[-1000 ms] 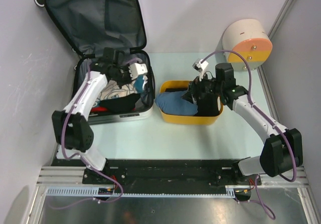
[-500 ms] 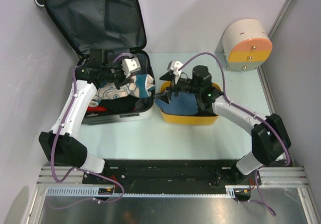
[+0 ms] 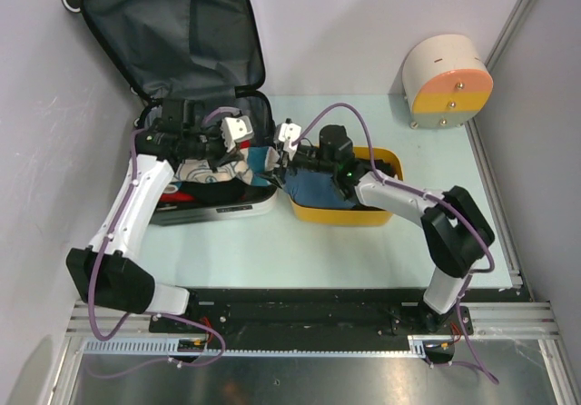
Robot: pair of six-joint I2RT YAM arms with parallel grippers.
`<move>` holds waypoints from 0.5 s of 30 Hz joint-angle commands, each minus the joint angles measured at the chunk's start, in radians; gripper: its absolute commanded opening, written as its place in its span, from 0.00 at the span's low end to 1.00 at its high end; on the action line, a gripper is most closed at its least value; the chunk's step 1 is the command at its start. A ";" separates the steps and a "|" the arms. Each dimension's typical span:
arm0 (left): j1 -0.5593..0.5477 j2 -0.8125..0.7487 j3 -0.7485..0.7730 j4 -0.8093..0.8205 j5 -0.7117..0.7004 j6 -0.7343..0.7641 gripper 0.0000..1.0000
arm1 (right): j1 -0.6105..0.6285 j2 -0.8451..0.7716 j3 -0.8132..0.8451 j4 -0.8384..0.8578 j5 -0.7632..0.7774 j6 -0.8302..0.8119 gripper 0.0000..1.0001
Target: Open, take out, and arrange the luggage
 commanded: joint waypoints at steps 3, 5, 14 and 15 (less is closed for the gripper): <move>-0.009 -0.077 -0.013 0.003 0.071 0.033 0.00 | 0.010 0.098 0.115 0.058 -0.012 0.019 0.75; -0.008 -0.091 -0.019 0.003 0.061 0.021 0.06 | 0.011 0.101 0.135 0.050 -0.006 0.028 0.42; 0.228 -0.095 -0.114 0.003 -0.096 0.106 0.86 | -0.029 0.045 0.158 0.070 0.042 0.074 0.00; 0.256 -0.088 -0.133 0.002 -0.120 0.134 0.86 | -0.032 0.045 0.160 0.065 0.045 0.076 0.00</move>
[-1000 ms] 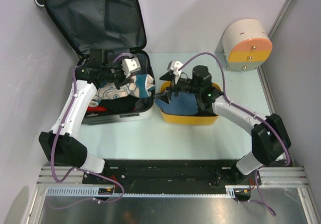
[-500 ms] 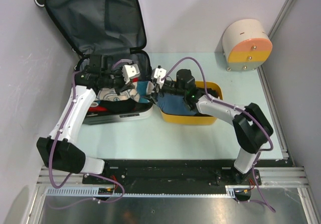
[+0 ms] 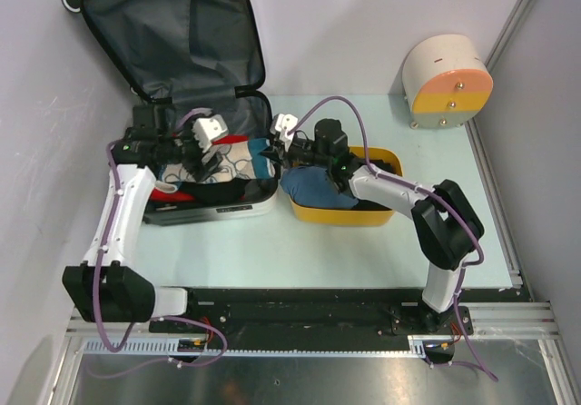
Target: Open, take out, and arrange the luggage
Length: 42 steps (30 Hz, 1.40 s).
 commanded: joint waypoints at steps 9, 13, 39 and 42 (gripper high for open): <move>0.347 0.165 -0.046 -0.013 -0.078 0.280 0.86 | -0.029 -0.089 0.062 0.033 0.011 0.012 0.00; 0.347 0.139 -0.047 -0.015 -0.019 0.283 0.50 | -0.041 -0.099 0.067 0.024 0.026 -0.003 0.00; -0.466 0.306 0.421 0.017 -0.138 -0.228 0.00 | -0.742 -0.539 -0.085 -0.608 -0.315 -0.098 0.00; -0.497 0.322 0.411 0.017 -0.142 -0.235 0.00 | -0.765 -0.551 -0.093 -0.800 -0.318 -0.177 0.00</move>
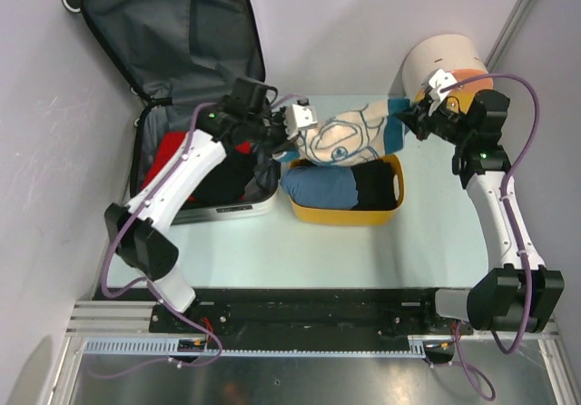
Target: Open, take out, and arrange the luggage
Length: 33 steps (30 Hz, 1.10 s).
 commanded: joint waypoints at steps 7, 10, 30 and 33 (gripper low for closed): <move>-0.054 0.001 -0.029 0.026 -0.062 -0.060 0.00 | -0.051 -0.094 -0.161 -0.259 -0.035 -0.161 0.00; -0.057 0.064 0.078 0.036 -0.124 -0.072 0.00 | -0.051 -0.043 -0.158 -0.103 -0.030 -0.150 0.00; -0.180 -0.186 -0.505 0.252 -0.227 -0.040 0.67 | -0.080 -0.154 -0.388 -0.607 -0.150 -1.078 0.90; -0.179 -0.257 -0.512 0.249 -0.211 -0.046 0.86 | -0.089 -0.216 -0.380 -0.659 -0.122 -1.083 0.97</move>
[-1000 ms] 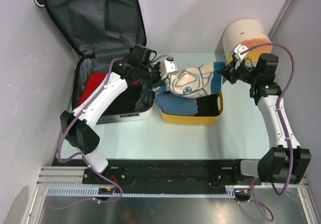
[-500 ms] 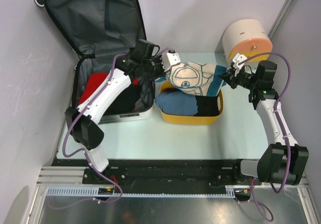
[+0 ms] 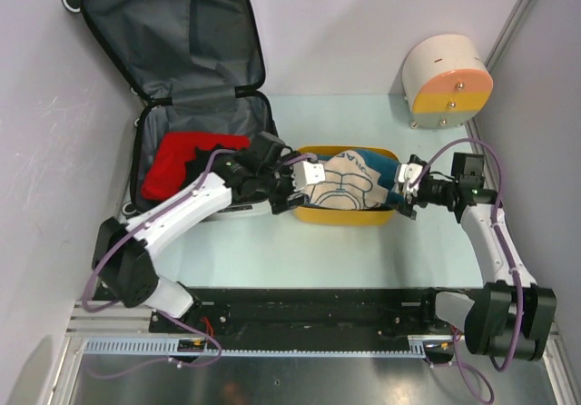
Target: Open, take out, and arrange the luggage
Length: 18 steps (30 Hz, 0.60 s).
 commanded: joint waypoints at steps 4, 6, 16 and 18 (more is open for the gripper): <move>0.007 -0.215 -0.001 -0.050 0.081 -0.028 0.93 | -0.041 -0.133 0.099 -0.314 0.026 -0.164 0.99; 0.010 -0.258 0.012 -0.062 0.100 -0.043 0.93 | -0.066 -0.144 0.141 -0.411 0.018 -0.112 1.00; 0.013 0.079 0.341 -0.063 0.143 -0.276 0.85 | 0.163 0.035 0.262 -0.126 0.090 0.554 0.92; 0.013 0.142 0.353 -0.064 0.129 -0.292 0.85 | 0.202 0.087 0.261 -0.118 0.146 0.586 0.90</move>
